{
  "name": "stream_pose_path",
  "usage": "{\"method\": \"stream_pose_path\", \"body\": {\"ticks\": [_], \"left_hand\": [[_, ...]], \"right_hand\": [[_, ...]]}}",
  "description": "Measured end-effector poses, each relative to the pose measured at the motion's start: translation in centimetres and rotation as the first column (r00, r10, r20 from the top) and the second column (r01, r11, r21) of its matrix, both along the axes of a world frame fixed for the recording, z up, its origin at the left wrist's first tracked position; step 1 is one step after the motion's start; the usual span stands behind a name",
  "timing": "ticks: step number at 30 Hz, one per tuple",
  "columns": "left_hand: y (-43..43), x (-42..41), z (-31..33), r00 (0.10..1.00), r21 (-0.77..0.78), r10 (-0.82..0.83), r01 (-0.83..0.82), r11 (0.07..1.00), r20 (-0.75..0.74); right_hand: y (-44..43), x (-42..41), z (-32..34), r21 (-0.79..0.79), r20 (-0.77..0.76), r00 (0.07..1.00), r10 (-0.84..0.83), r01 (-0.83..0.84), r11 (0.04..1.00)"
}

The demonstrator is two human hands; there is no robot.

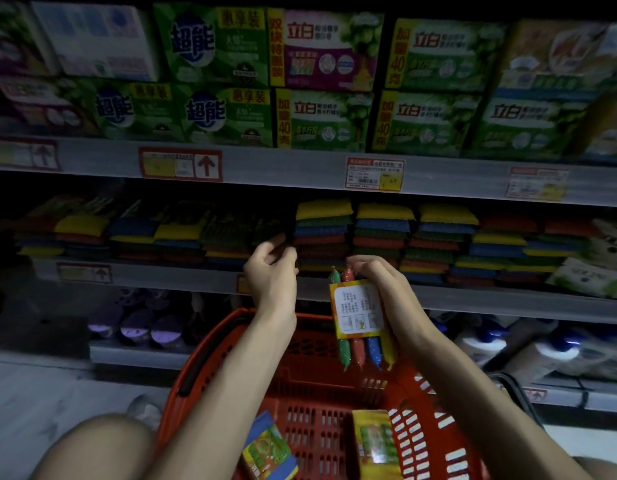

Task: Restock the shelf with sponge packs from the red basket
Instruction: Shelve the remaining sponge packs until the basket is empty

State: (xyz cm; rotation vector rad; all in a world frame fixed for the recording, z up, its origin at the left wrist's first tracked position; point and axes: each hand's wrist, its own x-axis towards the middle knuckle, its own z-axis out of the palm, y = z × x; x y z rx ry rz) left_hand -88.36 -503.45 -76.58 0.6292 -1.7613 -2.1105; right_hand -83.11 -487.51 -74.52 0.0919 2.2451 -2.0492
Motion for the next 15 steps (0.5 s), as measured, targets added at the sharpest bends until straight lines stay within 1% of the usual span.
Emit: {"method": "stream_pose_path", "body": {"ticks": [2,4,10,13,15], "left_hand": [[0.1,0.1,0.0,1.0,0.002,-0.012,0.012,1.0,0.003],[0.4,0.3,0.0,0.999,-0.006,-0.033,0.033,0.999,0.005],[0.8,0.5,0.5,0.999,-0.019,-0.05,0.05,0.999,0.002],[0.9,0.6,0.8,0.999,-0.027,-0.051,0.051,0.998,-0.007],[0.9,0.8,0.9,0.999,-0.04,-0.048,0.048,0.998,-0.009]], "right_hand": [[-0.1,-0.1,0.2,-0.001,-0.019,1.0,-0.023,0.023,1.0],[-0.3,-0.3,0.2,0.04,-0.052,0.999,-0.006,0.008,0.999],[-0.7,-0.7,-0.5,0.087,-0.011,0.999,0.049,-0.048,0.995],[-1.1,-0.8,-0.3,0.1,-0.001,0.999,0.034,-0.034,0.994],[-1.3,-0.8,-0.2,0.133,-0.045,0.999,0.007,-0.001,0.991]]}}
